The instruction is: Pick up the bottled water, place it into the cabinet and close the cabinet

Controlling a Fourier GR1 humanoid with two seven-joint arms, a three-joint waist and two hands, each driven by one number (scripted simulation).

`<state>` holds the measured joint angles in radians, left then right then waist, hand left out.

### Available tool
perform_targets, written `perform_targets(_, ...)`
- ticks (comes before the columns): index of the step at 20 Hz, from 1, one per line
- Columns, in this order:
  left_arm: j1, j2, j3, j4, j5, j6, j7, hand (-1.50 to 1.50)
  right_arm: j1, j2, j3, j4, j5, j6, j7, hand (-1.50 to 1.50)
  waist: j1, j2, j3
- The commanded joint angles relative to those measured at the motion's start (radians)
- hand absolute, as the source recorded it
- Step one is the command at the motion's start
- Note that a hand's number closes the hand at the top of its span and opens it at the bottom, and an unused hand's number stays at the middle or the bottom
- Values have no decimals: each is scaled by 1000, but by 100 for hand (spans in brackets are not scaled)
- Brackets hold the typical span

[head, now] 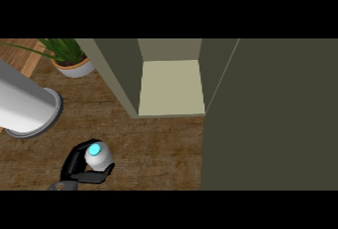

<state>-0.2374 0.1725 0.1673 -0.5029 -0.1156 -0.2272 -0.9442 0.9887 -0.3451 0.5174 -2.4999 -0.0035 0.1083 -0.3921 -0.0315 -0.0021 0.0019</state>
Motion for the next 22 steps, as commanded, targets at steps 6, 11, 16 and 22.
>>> perform_targets(6, -11, -119, -6, 3, -21, 168, -101, 150, 9, -47, -45, -120, -15, -37, 48, -150, 20, 2, -3)
perform_targets(11, -13, -163, -22, -91, -1, 160, -27, 150, 17, -53, 7, -102, 32, -56, 24, -150, 25, -3, -2)
perform_targets(16, -59, -171, -204, -142, 154, 174, 70, 150, 20, -58, 30, -116, 29, -73, 22, -150, 18, -5, -2)
perform_targets(22, -91, -172, -389, -337, 335, 321, 263, 150, -4, -65, 0, -43, 2, -76, -22, -150, 19, -5, -2)
